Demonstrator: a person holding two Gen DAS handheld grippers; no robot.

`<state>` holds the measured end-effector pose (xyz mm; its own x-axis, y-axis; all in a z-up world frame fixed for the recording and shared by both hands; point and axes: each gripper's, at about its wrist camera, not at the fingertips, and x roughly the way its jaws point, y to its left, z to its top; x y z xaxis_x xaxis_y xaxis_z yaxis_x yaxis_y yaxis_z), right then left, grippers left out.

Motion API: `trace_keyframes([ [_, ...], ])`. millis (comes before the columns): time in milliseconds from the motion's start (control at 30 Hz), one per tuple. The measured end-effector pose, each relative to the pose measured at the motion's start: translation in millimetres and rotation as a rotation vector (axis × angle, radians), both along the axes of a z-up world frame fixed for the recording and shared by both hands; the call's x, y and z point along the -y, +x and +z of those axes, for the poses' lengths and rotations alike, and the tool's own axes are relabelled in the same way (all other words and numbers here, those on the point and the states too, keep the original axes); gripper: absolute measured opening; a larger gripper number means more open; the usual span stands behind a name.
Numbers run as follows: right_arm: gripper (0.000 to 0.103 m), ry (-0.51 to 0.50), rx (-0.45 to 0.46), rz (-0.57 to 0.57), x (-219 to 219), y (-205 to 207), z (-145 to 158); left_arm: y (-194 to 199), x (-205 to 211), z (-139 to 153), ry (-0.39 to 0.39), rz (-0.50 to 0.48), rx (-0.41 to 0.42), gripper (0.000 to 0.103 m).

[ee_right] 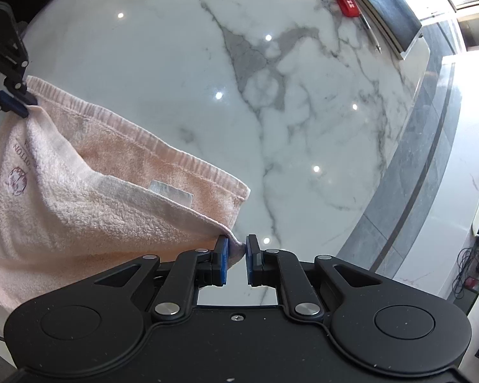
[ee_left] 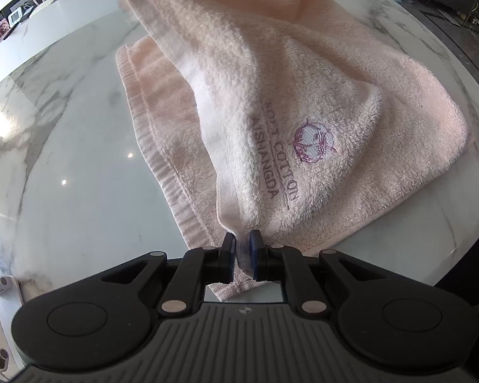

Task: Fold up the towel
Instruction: 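Lift the labelled edge with the right tool and fold it over the towel, then open the right tool to release the folded edge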

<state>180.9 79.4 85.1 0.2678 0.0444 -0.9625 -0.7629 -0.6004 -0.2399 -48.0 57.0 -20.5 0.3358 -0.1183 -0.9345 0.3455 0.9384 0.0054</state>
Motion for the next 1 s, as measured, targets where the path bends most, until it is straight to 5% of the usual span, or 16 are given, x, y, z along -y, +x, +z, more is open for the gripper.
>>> trace_keyframes([
  [400,0.009,-0.069,-0.048,0.035,-46.6,-0.6,-75.5,-3.2,2.8,-5.2,-0.023,-0.019,0.008,0.009],
  [800,0.011,-0.064,-0.073,-0.022,-51.4,20.2,-99.1,-6.7,7.3,0.7,-0.046,-0.012,0.011,0.009],
  [867,0.030,-0.031,-0.056,-0.059,-50.0,24.6,-97.3,-4.6,9.0,3.5,-0.046,-0.011,0.009,0.009],
  [1000,0.038,0.012,-0.041,-0.125,-42.8,32.4,-88.7,-5.5,7.6,5.3,-0.051,-0.007,0.004,0.009],
])
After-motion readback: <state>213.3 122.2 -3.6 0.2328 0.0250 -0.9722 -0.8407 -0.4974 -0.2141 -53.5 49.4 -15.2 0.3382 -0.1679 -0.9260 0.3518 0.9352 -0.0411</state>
